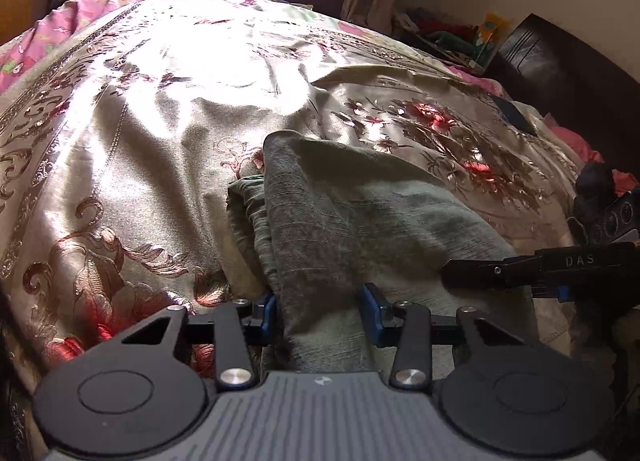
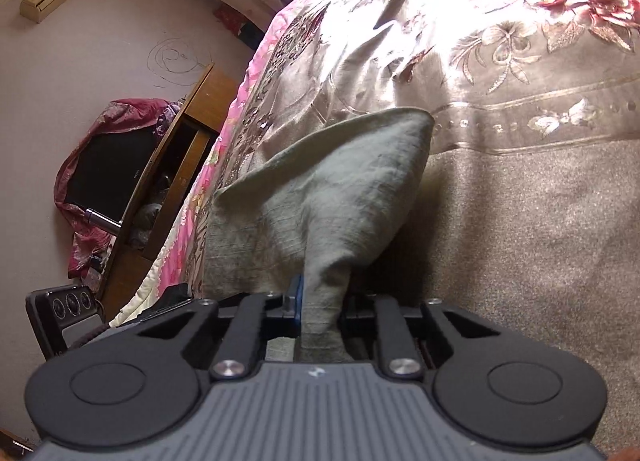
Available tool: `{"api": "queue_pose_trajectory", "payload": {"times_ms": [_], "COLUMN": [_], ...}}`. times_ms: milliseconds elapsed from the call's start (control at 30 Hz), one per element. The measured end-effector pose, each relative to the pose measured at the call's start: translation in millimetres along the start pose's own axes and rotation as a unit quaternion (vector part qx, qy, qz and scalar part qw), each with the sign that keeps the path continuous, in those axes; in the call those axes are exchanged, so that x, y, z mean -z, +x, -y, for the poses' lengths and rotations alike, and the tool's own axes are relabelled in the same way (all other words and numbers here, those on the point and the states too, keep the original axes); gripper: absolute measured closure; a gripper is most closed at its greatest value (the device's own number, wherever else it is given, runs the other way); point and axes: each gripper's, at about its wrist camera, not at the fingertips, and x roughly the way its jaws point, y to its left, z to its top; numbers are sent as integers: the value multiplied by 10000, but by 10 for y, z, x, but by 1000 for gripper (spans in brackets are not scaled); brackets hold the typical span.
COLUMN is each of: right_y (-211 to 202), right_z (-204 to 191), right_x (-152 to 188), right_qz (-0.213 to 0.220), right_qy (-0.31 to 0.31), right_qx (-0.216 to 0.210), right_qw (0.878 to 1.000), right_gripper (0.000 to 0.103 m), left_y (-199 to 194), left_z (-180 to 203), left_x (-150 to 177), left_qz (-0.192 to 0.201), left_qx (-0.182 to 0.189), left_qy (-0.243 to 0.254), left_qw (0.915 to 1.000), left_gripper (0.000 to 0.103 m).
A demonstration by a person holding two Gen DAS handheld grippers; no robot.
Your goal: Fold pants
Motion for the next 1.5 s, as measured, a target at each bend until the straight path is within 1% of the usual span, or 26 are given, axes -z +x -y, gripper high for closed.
{"api": "queue_pose_trajectory", "payload": {"times_ms": [67, 167, 333, 433, 500, 533, 567, 600, 633, 700, 733, 800, 833, 867, 900, 933, 1000, 1033, 1100, 1167, 1233, 1300, 1367, 1400, 1433, 1500], "right_y": [-159, -397, -956, -1253, -1347, -1354, -1353, -1354, -1343, -1283, -1228, -1111, -1056, -1029, -1035, -1039, -1103, -1170, -1285, -1425, -1558, -1628, -1665, -1672, -1676, -1666], "right_z": [34, 114, 313, 431, 559, 613, 651, 710, 729, 734, 757, 823, 821, 809, 790, 778, 754, 737, 704, 683, 676, 692, 753, 802, 852, 916], "right_x": [10, 7, 50, 173, 242, 262, 275, 270, 269, 225, 185, 126, 103, 89, 101, 93, 80, 66, 17, -84, -241, -360, -481, -522, -536, -516], "right_qz": [69, 151, 335, 461, 494, 508, 538, 573, 627, 734, 738, 722, 729, 739, 742, 740, 808, 860, 961, 1059, 1063, 1029, 987, 990, 954, 872], "right_qy": [-17, -12, 184, 356, 521, 627, 710, 754, 757, 734, 748, 904, 919, 893, 827, 804, 716, 621, 489, 343, 124, -4, -121, -105, -93, -20], "right_qx": [46, 177, 438, 649, 771, 868, 922, 885, 854, 816, 714, 542, 517, 544, 591, 573, 520, 532, 563, 634, 774, 953, 1261, 1413, 1471, 1380], "right_qw": [10000, 9997, 9983, 9962, 9944, 9930, 9917, 9916, 9915, 9912, 9919, 9918, 9917, 9918, 9920, 9924, 9928, 9929, 9926, 9918, 9912, 9901, 9870, 9850, 9845, 9866], "right_gripper": [87, 87, 87, 87, 85, 83, 83, 83, 81, 69, 58, 56, 58, 68, 75, 84, 87, 87, 88, 89, 89, 89, 89, 89, 89, 89], "left_y": [20, 106, 329, 458, 540, 578, 622, 653, 658, 648, 669, 704, 725, 730, 723, 709, 667, 649, 630, 648, 701, 776, 916, 1006, 1078, 1125], "left_z": [117, 370, 847, 1069, 1184, 1203, 1211, 1209, 1198, 1182, 1189, 1199, 1216, 1242, 1261, 1281, 1342, 1368, 1433, 1559, 1726, 1876, 2005, 2026, 2007, 1911], "left_x": [4, 7, 7, 52, 108, 128, 146, 157, 162, 141, 130, 126, 127, 125, 126, 130, 123, 109, 61, -18, -93, -140, -171, -171, -166, -147], "left_qz": [-73, -168, -361, -519, -623, -674, -719, -776, -820, -837, -851, -864, -865, -851, -840, -828, -752, -719, -655, -543, -453, -364, -316, -361, -444, -569], "left_qx": [73, 202, 633, 871, 878, 862, 772, 673, 678, 658, 613, 588, 590, 579, 605, 627, 662, 738, 962, 1211, 1439, 1535, 1377, 1208, 1057, 1003], "left_qy": [1, 175, 441, 590, 761, 784, 792, 799, 762, 708, 734, 798, 800, 789, 792, 800, 803, 775, 661, 598, 654, 781, 983, 1045, 1010, 814], "left_qw": [9999, 9995, 9964, 9931, 9913, 9909, 9913, 9915, 9914, 9918, 9918, 9913, 9913, 9916, 9915, 9914, 9917, 9917, 9910, 9894, 9864, 9844, 9851, 9865, 9883, 9900], "left_gripper": [53, 54, 55, 55, 54, 51, 48, 45, 44, 39, 35, 35, 35, 35, 38, 43, 48, 53, 57, 59, 59, 59, 59, 59, 59, 59]}}
